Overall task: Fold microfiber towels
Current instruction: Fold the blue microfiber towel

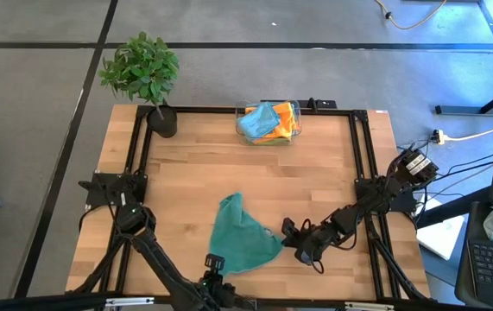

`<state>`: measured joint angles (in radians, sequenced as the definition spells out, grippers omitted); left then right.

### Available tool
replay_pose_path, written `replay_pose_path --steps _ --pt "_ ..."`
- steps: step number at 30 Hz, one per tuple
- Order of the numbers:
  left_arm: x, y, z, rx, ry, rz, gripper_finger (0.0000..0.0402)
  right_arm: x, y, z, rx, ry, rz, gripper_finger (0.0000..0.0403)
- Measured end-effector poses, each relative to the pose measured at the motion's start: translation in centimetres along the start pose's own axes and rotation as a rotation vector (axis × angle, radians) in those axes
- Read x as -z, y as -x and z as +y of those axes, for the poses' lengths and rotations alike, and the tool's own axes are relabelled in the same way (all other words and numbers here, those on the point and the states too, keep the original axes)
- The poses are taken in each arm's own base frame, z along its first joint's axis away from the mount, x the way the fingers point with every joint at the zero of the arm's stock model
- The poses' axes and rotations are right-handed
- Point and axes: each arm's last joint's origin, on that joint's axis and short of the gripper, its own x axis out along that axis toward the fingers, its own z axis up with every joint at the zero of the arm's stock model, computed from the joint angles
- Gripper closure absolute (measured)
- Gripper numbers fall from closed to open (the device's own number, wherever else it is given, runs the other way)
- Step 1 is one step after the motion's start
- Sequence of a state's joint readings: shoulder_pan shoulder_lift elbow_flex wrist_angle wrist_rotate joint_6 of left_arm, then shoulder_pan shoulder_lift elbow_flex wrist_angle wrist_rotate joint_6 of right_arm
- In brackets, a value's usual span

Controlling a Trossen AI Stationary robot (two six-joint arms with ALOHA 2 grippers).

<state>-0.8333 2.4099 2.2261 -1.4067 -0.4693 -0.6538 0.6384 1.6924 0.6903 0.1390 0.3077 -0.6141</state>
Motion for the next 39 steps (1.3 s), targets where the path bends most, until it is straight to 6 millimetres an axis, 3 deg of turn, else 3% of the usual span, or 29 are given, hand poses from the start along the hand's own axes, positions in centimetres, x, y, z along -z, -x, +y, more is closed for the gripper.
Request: replay_pose_path --steps 3,8,11,19,26,32,39 --pt "0.2 0.0 0.1 -0.013 -0.010 0.017 0.0401 0.1 0.0 -0.1 0.033 -0.001 0.024 0.0391" --pt "1.2 0.2 1.0 -0.115 -0.018 0.098 0.0401 0.0 0.4 -0.5 0.206 0.026 0.117 0.0398" --pt "1.0 0.4 1.2 -0.168 -0.044 0.035 0.0401 -1.2 1.5 -1.3 0.350 0.084 0.166 0.0399" --pt "-0.6 5.2 3.8 -0.241 0.035 -0.202 0.0401 -3.9 6.0 -5.3 0.696 0.083 0.303 0.0401" --pt "0.7 9.7 4.1 -0.360 -0.008 -0.422 0.0401 -5.7 11.4 -5.8 0.876 0.016 0.315 0.0401" --pt "1.7 11.6 3.9 -0.422 -0.002 -0.526 0.0401 -6.2 15.6 -5.5 0.925 -0.084 0.208 0.0397" --pt "1.8 12.0 4.2 -0.418 0.018 -0.539 0.0401 -4.3 18.7 -6.3 0.912 -0.293 0.078 0.0393"
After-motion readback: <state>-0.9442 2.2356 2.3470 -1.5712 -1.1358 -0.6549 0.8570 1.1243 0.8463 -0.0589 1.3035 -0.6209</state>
